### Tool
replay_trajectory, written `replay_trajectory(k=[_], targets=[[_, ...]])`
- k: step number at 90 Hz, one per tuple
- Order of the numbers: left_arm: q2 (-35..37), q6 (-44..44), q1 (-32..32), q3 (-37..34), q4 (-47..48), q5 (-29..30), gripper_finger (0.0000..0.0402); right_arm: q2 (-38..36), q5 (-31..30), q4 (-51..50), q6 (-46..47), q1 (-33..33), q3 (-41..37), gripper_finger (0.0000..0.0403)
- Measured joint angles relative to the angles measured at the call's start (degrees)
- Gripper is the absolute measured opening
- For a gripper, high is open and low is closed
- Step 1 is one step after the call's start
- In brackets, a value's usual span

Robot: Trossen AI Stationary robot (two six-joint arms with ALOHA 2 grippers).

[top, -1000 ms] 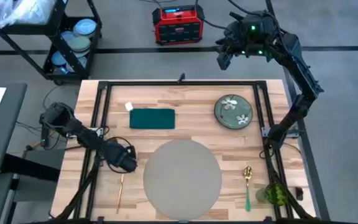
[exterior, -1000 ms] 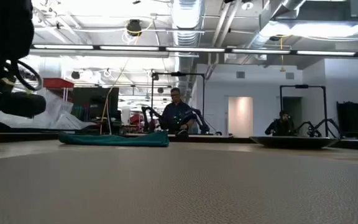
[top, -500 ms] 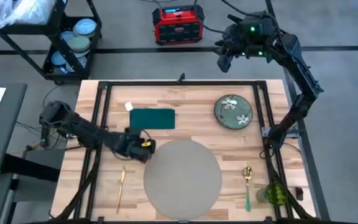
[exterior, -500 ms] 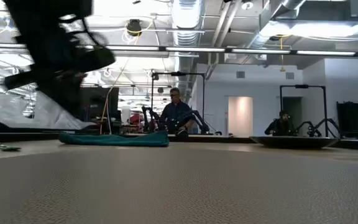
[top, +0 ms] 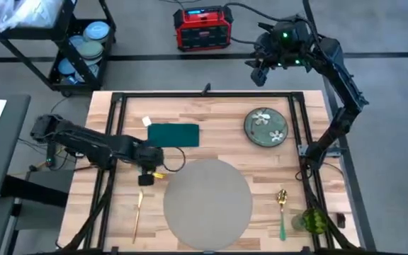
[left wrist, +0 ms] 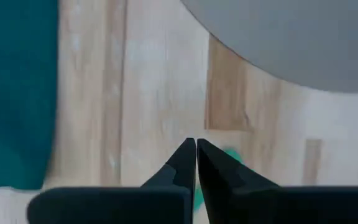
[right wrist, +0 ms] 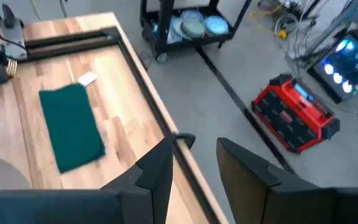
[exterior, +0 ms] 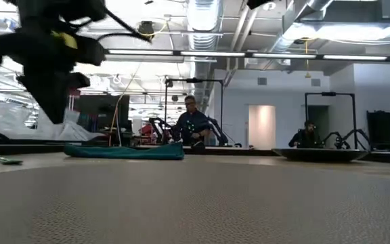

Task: Set table place
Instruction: Put the green fork on the green napkin

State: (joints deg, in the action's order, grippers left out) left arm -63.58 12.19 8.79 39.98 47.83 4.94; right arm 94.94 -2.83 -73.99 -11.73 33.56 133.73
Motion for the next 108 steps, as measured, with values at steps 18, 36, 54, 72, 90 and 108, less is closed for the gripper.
replay_trajectory(k=[18, 36, 54, 72, 90, 108], targets=[[15.49, 4.33, -3.69, -1.9, 4.05, 0.47, 0.0, 0.0, 0.02, -0.7, 2.88, -0.78, 0.0, 0.0113], [19.1, 12.42, -9.25, -2.07, 19.41, -8.2, 0.0, 0.0, 0.04, -0.94, -0.26, -2.62, 0.0, 0.0113], [17.55, 8.97, -9.56, -2.05, 13.77, -19.06, 0.0013, 0.02, 0.11, -1.01, -2.31, -4.46, 0.0, 0.0113], [14.26, 3.0, -8.43, -2.05, 13.65, -22.65, 0.0059, 0.02, 0.09, -3.2, -2.64, -4.61, 0.0, 0.0113], [9.57, -5.27, -8.34, -2.0, 13.27, -20.53, 0.0104, 0.02, 0.07, -5.02, -4.31, -4.42, 0.0, 0.0113], [4.17, -8.99, -9.56, -2.0, 15.66, -18.61, 0.0113, 0.02, 0.04, -5.48, -5.32, -3.31, 0.0, 0.0113]])
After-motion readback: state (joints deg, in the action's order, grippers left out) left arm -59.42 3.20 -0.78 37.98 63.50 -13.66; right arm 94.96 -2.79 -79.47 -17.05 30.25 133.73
